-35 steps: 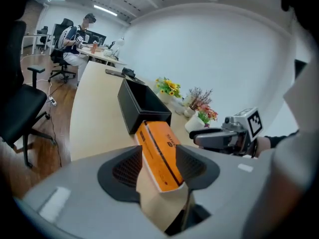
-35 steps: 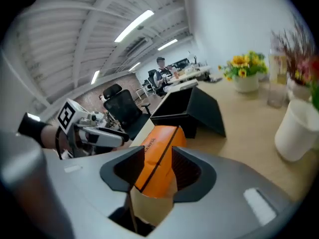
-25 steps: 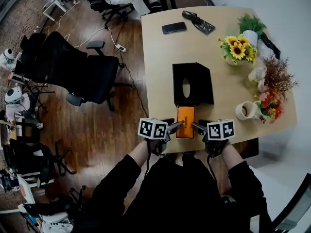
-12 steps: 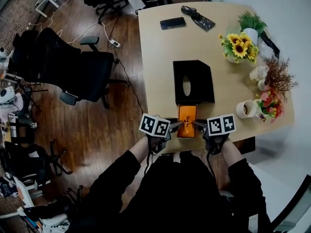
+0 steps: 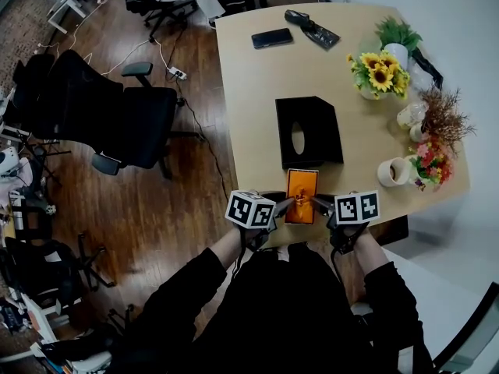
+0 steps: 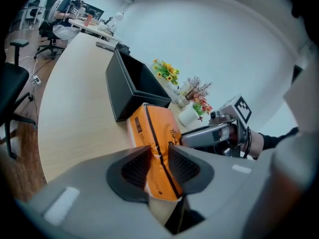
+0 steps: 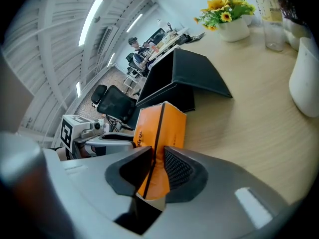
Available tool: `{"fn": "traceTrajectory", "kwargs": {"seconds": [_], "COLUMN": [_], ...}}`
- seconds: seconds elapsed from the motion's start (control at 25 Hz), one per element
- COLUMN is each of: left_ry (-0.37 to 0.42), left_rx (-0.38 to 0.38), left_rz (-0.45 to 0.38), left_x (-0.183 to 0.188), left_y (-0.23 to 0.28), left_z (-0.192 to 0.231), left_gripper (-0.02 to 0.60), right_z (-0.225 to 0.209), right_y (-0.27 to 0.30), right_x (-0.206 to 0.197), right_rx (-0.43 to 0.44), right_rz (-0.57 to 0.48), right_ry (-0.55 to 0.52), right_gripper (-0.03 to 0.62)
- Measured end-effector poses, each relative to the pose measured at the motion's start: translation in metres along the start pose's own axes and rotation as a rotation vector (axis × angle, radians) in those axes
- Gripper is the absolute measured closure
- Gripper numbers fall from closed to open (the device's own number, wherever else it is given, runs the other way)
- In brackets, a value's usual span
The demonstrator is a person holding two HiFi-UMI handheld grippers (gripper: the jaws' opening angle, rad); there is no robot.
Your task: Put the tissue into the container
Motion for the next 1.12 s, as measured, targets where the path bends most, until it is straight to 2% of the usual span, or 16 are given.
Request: {"fn": "traceTrajectory", "kwargs": {"seconds": [0.36, 0.72, 1.12], "left_ry": [0.100, 0.156, 0.210], "left_rx": [0.034, -0.012, -0.066], "left_rz": [-0.042, -0.133, -0.246], "left_x": [-0.003, 0.004, 0.027], "left_y": [-0.031, -0.074, -0.125], "left_z": [-0.021, -0.049, -0.063], "left_gripper": [0.491, 0.495, 0.503], "right_z": [0.034, 0.083, 0.143], "right_y": [-0.013, -0.045, -0.063], "right_x": [-0.010, -0.013, 0.001], "right_rx": [-0.026, -0.069, -0.122], "right_rz": [-0.023, -0.103, -0.192], "right_ry": [-0.107, -0.217, -0.326], "right_gripper": [0.523, 0.523, 0.525]}}
Point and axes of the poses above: the fingertips, and each gripper's own axes: y forward along the fingers, z to its left, x out of its top, the point moved 9 cm from there along -y, backward along the fingers, and after that the axes turned 12 degrees about x, right-handed, at the moved point
